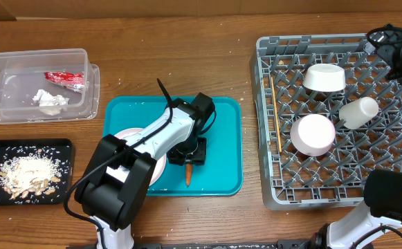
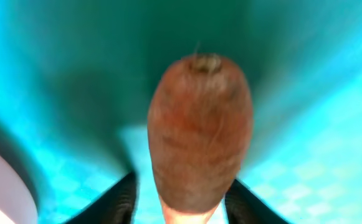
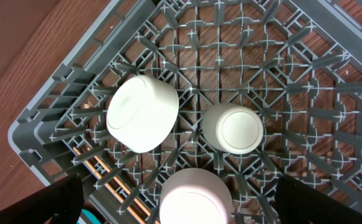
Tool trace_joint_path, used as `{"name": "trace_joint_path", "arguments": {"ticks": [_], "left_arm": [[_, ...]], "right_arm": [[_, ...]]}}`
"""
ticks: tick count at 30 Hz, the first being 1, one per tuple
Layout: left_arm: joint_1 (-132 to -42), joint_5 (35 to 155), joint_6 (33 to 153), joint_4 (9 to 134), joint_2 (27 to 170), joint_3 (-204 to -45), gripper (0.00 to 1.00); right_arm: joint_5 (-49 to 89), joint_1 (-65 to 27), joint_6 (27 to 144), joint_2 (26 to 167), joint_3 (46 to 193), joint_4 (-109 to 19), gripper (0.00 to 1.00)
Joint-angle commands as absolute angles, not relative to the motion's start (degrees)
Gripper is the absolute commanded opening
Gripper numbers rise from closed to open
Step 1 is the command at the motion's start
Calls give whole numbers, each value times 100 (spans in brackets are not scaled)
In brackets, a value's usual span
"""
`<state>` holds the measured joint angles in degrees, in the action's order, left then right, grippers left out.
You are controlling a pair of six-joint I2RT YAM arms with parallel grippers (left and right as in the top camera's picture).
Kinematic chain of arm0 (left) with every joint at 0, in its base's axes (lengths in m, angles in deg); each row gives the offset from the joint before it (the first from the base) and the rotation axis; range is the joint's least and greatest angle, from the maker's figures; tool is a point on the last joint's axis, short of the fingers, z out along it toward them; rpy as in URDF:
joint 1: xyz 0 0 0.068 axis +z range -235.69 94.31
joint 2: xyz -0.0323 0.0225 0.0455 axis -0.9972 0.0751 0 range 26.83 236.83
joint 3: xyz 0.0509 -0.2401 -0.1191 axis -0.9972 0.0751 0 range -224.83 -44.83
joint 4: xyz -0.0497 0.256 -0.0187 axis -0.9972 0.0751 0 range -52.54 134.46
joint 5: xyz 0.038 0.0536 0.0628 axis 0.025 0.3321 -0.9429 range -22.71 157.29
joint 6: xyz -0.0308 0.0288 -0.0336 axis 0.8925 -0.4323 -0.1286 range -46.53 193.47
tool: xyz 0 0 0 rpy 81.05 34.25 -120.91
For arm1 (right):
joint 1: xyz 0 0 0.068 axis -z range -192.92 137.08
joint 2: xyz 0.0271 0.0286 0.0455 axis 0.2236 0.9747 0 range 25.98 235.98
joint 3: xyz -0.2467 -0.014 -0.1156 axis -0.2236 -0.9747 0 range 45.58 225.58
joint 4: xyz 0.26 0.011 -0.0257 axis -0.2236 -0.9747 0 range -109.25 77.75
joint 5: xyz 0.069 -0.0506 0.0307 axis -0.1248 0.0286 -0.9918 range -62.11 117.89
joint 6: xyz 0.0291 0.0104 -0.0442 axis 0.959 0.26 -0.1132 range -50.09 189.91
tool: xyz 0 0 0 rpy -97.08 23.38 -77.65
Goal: Sort waste into correct bins and load items into the dishwasher
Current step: 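Lower the left gripper and grasp the carrot, then carry the carrot left and drop it onto the black rice tray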
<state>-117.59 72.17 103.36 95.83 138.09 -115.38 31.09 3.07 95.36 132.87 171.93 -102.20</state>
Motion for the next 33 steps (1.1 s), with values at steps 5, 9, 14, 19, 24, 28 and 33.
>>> {"name": "trace_joint_path", "arguments": {"ticks": [5, 9, 14, 19, 24, 28, 33], "left_arm": [[-11748, 7304, 10227, 9965, 13888, -12158, 11], [-11633, 7265, 10172, 10260, 13888, -12591, 9], [-11152, 7042, 10170, 10993, 13888, -13459, 10], [-10173, 6760, 10177, 11869, 13879, -14364, 6], [-8634, 7001, 10397, 12072, 13877, -14727, 8], [-7454, 7385, 10397, 12029, 13879, -14727, 8], [-6221, 7525, 10533, 11849, 13879, -14727, 4]], "right_arm": [[3118, 300, 9547, 13206, 17304, -10196, 100], [3118, 300, 9545, 13206, 17304, -10194, 100], [3118, 300, 9545, 13206, 17304, -10194, 100], [3118, 300, 9547, 13206, 17304, -10194, 100], [3118, 300, 9545, 13206, 17304, -10194, 100], [3118, 300, 9547, 13206, 17304, -10194, 100], [3118, 300, 9545, 13206, 17304, -10196, 100]]}}
